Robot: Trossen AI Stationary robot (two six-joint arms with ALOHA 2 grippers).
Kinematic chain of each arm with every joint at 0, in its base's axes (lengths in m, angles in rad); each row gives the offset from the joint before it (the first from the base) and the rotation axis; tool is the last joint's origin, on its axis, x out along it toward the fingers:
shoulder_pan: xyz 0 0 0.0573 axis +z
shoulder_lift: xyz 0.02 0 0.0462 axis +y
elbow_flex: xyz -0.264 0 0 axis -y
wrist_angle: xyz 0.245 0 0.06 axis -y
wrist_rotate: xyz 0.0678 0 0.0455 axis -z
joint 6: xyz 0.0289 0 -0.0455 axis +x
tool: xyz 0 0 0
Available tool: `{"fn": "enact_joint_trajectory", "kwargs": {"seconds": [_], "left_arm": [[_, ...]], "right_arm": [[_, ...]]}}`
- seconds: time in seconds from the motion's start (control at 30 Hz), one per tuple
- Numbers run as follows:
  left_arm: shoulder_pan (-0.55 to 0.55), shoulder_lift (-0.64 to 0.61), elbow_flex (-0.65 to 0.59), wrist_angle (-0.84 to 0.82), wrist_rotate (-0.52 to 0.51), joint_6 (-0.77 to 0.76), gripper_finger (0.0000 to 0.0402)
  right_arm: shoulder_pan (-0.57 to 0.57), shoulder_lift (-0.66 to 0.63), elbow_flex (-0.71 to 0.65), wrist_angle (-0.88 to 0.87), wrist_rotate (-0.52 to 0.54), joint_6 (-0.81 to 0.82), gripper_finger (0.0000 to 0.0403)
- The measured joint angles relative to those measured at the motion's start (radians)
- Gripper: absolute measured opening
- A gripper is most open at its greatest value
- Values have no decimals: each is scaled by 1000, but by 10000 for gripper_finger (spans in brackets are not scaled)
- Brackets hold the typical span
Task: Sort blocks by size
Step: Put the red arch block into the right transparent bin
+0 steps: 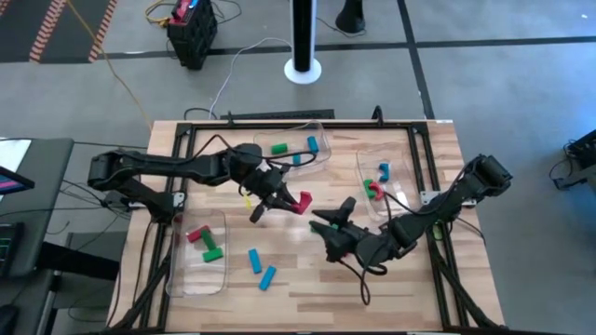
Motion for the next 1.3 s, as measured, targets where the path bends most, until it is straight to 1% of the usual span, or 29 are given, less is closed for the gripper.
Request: {"fn": "enact_joint_trajectory", "kwargs": {"seconds": [0.07,0.23,0.33,0.47,0.57,0.8,1.03,1.13,1.3], "left_arm": [[0,0,0,-3,0,-1,34],[0,0,0,-3,24,-17,34],[-2,0,0,-3,26,-20,34],[-2,0,0,-3,52,-34,34],[-2,0,0,-1,53,-38,34],[-3,0,0,-2,77,-56,34],[-24,0,0,4,79,-56,34],[-27,0,0,4,79,-56,34],[-27,0,0,4,79,-64,34]], "right_arm": [[-6,3,0,3,-39,0,195],[-28,9,0,10,-56,-7,195],[-42,9,0,15,-88,-7,195],[-57,9,0,13,-139,-1,195],[-68,9,0,5,-188,1,195],[-92,9,0,-15,-217,34,195],[-121,9,0,-37,-247,74,195],[-126,9,0,-36,-266,78,189],[-141,26,0,-10,-327,81,160]]}}
